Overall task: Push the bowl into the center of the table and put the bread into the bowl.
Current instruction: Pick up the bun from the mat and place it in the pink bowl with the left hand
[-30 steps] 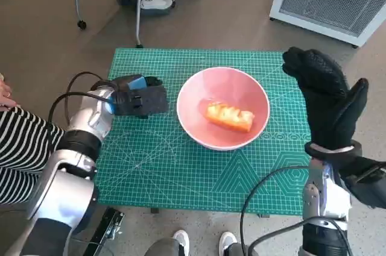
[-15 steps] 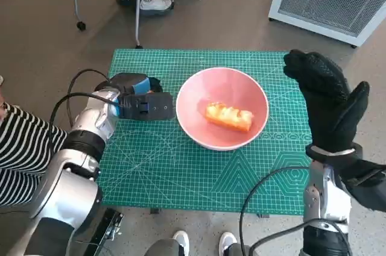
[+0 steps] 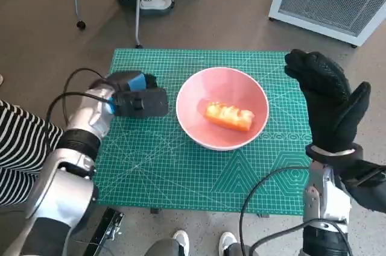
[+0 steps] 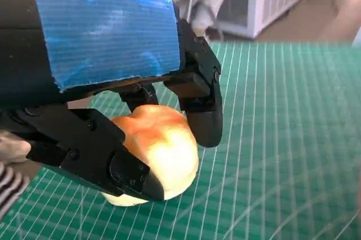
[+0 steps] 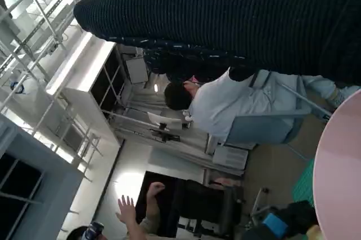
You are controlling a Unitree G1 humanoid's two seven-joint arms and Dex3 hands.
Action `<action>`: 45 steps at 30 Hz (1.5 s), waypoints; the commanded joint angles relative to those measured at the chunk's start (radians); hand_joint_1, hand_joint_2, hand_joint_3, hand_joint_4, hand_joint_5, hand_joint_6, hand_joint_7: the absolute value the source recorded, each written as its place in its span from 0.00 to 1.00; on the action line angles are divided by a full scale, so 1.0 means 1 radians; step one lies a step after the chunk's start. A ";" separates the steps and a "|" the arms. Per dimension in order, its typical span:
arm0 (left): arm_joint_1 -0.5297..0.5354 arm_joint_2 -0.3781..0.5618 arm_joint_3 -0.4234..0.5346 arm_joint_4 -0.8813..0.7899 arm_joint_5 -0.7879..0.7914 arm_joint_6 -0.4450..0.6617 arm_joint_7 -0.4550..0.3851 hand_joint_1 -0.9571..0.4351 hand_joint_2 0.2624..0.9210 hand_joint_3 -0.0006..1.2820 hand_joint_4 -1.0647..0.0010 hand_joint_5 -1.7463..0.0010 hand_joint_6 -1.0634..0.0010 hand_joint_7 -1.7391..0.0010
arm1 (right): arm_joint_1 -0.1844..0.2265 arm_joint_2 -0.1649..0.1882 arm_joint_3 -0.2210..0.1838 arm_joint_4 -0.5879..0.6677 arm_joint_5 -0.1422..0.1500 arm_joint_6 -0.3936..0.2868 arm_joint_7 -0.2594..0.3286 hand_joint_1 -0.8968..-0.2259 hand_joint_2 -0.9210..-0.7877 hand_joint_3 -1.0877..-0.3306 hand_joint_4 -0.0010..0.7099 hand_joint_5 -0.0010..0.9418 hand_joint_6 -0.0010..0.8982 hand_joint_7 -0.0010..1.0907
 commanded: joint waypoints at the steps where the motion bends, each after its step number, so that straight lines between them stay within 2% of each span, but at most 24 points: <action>1: -0.044 0.035 0.051 -0.091 -0.049 -0.044 -0.007 0.69 1.00 0.04 0.28 0.36 0.43 0.34 | 0.018 0.007 0.002 0.016 -0.002 0.005 -0.004 0.27 0.00 0.42 0.24 0.00 0.11 0.34; 11: 0.072 0.097 0.191 -0.507 -0.182 -0.120 -0.048 0.69 1.00 0.02 0.27 0.39 0.42 0.32 | 0.018 0.010 0.004 0.017 0.001 0.006 -0.001 0.27 0.00 0.42 0.24 0.00 0.11 0.34; 18: 0.172 0.088 0.241 -0.824 -0.229 -0.079 -0.075 0.69 0.99 0.01 0.26 0.41 0.39 0.33 | 0.019 0.010 0.001 0.019 0.009 0.008 0.004 0.27 0.00 0.42 0.23 0.00 0.11 0.34; 24: 0.229 0.059 0.243 -1.018 -0.260 -0.036 -0.132 0.69 0.98 0.01 0.23 0.42 0.37 0.35 | 0.021 0.012 0.000 0.019 0.014 0.007 0.009 0.27 0.00 0.42 0.23 0.00 0.11 0.34; 31: 0.265 0.019 0.220 -1.104 -0.285 -0.033 -0.195 0.69 0.98 0.01 0.21 0.42 0.37 0.37 | 0.026 0.013 0.001 0.014 0.014 0.008 0.006 0.27 0.00 0.42 0.23 0.00 0.11 0.34; 38: 0.278 -0.017 0.174 -1.077 -0.276 -0.082 -0.239 0.69 0.97 0.00 0.18 0.42 0.35 0.40 | 0.031 0.009 -0.006 0.006 0.016 0.013 0.005 0.27 0.00 0.41 0.23 0.00 0.10 0.34; 45: 0.263 -0.051 0.110 -0.961 -0.256 -0.115 -0.292 0.69 1.00 0.07 0.31 0.33 0.49 0.32 | 0.039 0.012 -0.009 -0.002 0.015 0.011 0.002 0.26 0.00 0.41 0.23 0.00 0.10 0.34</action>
